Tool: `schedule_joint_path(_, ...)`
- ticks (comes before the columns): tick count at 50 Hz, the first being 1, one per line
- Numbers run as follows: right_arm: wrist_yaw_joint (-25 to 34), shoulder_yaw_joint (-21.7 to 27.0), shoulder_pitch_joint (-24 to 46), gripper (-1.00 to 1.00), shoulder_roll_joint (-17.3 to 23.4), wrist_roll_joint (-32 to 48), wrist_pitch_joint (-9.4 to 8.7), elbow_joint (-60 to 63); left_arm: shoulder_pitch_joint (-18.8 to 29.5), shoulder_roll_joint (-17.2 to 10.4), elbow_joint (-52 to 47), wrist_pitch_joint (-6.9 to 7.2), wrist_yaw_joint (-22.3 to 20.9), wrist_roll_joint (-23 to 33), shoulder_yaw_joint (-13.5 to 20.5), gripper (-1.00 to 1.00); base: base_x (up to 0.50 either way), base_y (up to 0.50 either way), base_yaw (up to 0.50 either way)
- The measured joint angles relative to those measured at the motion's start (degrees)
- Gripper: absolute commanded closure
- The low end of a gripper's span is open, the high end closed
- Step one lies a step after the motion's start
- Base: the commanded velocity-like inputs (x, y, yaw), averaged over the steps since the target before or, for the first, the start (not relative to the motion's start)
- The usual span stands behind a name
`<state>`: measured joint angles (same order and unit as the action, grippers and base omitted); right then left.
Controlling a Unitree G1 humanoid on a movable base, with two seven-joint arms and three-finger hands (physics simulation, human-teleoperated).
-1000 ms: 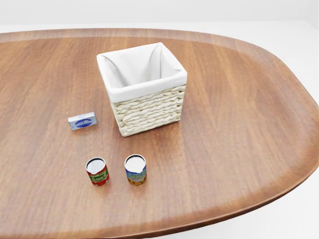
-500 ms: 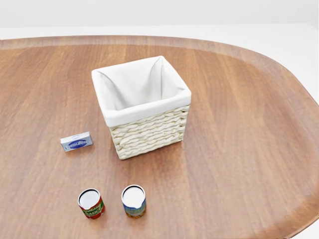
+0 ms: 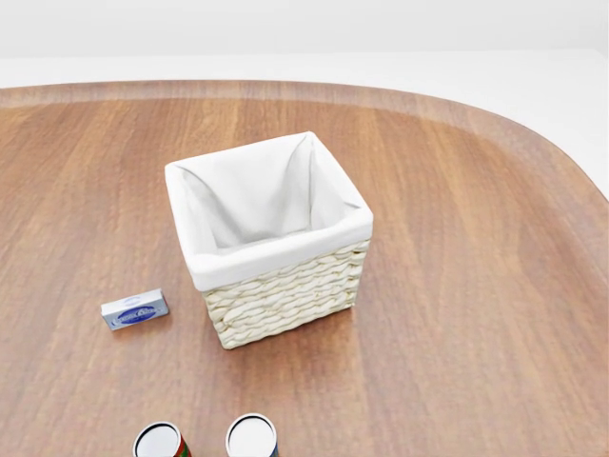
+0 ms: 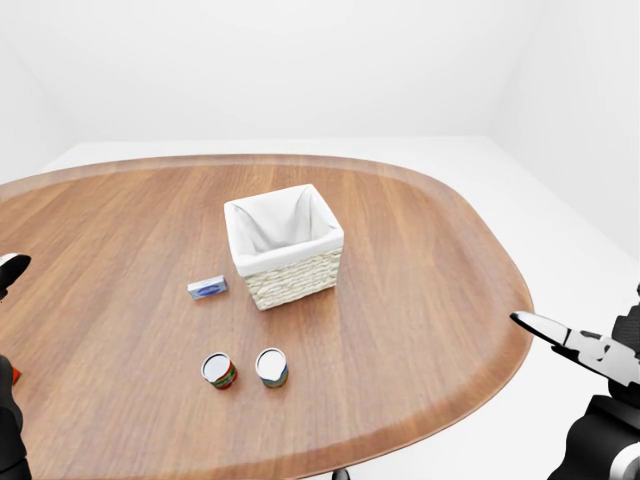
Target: Pick up the tomato sauce, and put it in the basket.
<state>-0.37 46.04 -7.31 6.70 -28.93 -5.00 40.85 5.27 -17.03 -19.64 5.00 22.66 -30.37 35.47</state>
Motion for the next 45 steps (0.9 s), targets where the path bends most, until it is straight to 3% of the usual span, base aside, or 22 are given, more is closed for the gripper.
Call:
schedule_joint_path(7,0.1,0.0,-0.2,-1.0,-0.1,-0.4,0.0,0.1,0.3,0.3,0.6,0.0,-3.6,3.2,-3.3,-1.0,0.0,0.0,0.0)
schedule_joint_path(12,0.3,-0.1,-0.3,-1.0,-0.2,-0.4,0.0,0.1,0.1,0.6,-0.4,0.0,-8.2,9.4,-7.1,-1.0,0.0,0.0,0.0)
schedule_joint_path(16,0.3,-0.2,-0.3,-1.0,-0.3,-0.5,0.0,0.2,-0.4,1.2,-2.0,0.0,-13.0,17.1,-10.5,-1.0,0.0,0.0,0.0)
schedule_joint_path(23,0.3,-0.4,-0.3,-1.0,-0.3,-0.3,0.0,0.3,-3.7,2.9,-4.3,0.0,-24.0,36.4,-17.4,-1.0,0.0,0.0,0.0)
schedule_joint_path(31,0.4,-0.6,-0.3,-1.0,-0.4,-0.1,0.0,0.1,-7.6,6.2,-4.9,0.0,-34.6,53.8,-21.8,-1.0,0.0,0.0,0.0)
schedule_joint_path(45,0.3,-1.0,-0.3,-1.0,-0.6,0.4,0.0,0.0,-14.0,9.7,-2.1,-0.27,-44.7,71.6,-25.6,-1.0,0.0,0.0,0.0)
